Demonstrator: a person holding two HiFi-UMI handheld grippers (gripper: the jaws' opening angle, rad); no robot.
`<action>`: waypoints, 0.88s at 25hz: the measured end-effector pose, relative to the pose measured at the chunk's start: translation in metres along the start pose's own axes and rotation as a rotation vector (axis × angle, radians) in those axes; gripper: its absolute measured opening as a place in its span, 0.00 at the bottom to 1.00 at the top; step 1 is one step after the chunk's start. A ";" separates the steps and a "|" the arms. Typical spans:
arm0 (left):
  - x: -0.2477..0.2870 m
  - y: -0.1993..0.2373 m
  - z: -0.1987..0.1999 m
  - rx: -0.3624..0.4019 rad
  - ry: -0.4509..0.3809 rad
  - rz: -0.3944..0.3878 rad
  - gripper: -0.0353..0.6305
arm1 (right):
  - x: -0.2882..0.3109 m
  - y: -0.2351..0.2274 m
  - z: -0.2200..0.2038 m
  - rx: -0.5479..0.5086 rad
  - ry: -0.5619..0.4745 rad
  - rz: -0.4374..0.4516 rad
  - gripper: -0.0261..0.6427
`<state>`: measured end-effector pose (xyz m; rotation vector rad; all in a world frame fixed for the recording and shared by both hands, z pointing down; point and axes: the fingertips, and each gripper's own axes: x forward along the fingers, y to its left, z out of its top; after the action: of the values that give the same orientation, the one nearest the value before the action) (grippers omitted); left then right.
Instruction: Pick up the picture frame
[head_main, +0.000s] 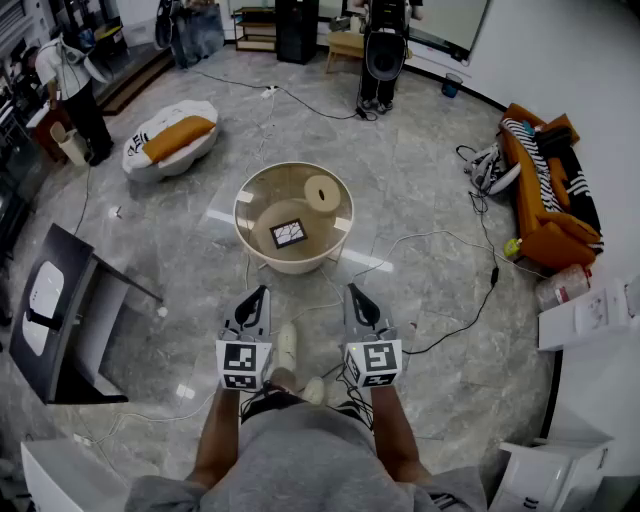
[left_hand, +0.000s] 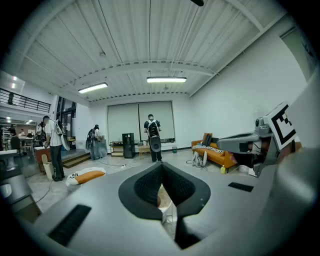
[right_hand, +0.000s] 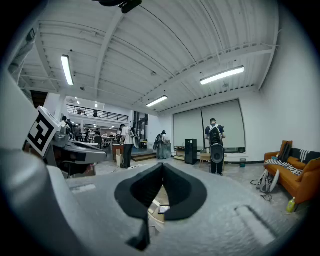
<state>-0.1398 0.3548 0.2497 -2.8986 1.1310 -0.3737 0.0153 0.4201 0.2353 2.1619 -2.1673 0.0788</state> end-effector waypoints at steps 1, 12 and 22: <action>-0.001 0.000 -0.002 -0.002 0.004 -0.003 0.08 | 0.000 0.002 -0.001 -0.001 0.002 0.004 0.04; 0.023 0.018 -0.014 -0.015 0.029 0.005 0.08 | 0.032 0.004 -0.013 0.003 0.035 0.034 0.04; 0.114 0.071 -0.006 -0.027 0.045 0.000 0.08 | 0.135 -0.023 -0.009 0.012 0.054 0.042 0.04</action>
<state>-0.1074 0.2265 0.2740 -2.9272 1.1508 -0.4287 0.0381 0.2867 0.2560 2.0954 -2.1881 0.1520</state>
